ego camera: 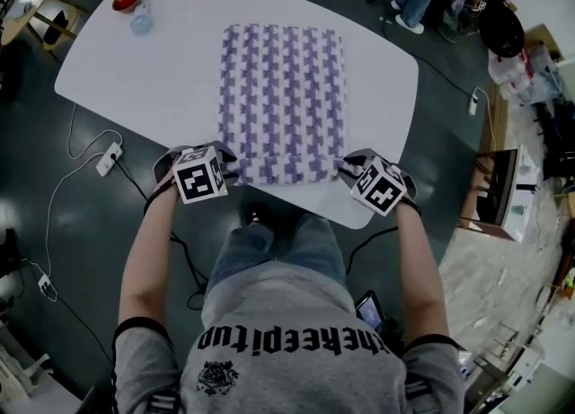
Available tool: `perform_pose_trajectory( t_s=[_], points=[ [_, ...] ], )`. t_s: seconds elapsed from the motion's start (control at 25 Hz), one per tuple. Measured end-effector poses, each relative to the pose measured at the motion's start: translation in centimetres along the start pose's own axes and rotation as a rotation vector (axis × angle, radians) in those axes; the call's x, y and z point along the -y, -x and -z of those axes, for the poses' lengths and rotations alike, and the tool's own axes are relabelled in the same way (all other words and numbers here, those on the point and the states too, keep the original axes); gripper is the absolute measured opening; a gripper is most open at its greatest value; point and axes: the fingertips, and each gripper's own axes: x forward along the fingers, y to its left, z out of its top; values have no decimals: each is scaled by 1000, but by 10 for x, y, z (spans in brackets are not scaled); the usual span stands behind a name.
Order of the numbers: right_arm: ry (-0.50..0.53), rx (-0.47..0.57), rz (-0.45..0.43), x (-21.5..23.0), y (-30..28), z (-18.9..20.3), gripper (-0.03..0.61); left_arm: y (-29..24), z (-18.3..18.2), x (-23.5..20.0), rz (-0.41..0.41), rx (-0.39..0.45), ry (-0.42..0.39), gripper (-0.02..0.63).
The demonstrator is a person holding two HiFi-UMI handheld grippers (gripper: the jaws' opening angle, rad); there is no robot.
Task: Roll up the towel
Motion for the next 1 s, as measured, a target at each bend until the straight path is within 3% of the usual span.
perform_pose_trajectory(
  t_s=[0.32,0.52,0.64,0.72,0.84,1.0],
  points=[
    [3,-15,67,27,-26,4,81,-8,-3,-37,-100,2,-6,129],
    [14,-38,106,9,-14,-5,81,29,-8,-16,-217,12,-104,129],
    [8,-38,108,34,-22,-6,81,37,-27,-24,-275,32,-140,129],
    [5,-35,108,43,-30,-1,81,24,-34,-15,-271,26,-156,162],
    [10,-31,126,32,-27,5,81,-8,-23,15,-267,-46,-180,226],
    [16,22,146,44,-23,-2,81,-41,-10,-5,-305,-87,-113,238]
  ],
)
